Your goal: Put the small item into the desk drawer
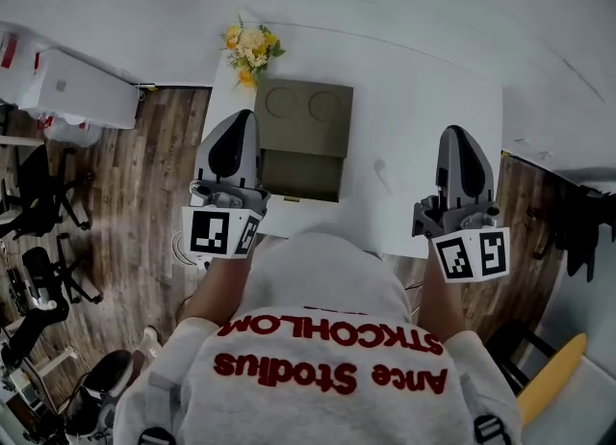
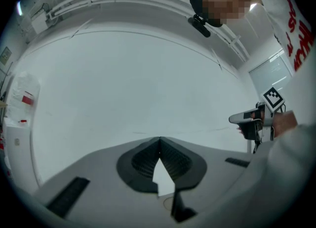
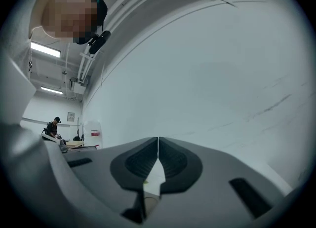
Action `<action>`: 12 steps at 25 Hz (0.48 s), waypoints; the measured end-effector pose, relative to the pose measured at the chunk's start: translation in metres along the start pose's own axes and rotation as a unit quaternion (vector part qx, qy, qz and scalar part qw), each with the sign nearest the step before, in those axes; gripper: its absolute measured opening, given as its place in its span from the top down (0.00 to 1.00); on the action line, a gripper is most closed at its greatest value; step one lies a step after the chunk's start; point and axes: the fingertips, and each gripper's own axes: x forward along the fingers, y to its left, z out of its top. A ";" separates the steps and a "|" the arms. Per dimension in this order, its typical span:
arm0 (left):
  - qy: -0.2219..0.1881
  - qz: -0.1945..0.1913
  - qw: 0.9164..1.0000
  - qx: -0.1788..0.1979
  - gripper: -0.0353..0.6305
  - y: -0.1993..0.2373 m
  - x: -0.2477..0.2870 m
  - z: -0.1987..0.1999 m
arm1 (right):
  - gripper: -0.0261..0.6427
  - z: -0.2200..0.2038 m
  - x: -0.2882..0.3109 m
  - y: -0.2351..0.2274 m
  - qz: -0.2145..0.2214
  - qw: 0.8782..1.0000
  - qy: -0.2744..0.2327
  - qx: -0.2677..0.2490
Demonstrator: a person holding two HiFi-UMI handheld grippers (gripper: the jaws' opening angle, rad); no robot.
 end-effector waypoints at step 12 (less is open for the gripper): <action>0.069 -0.067 0.995 -0.027 0.94 -0.029 0.025 -0.072 | 0.95 -0.084 -0.012 -0.024 -0.049 0.993 0.107 0.021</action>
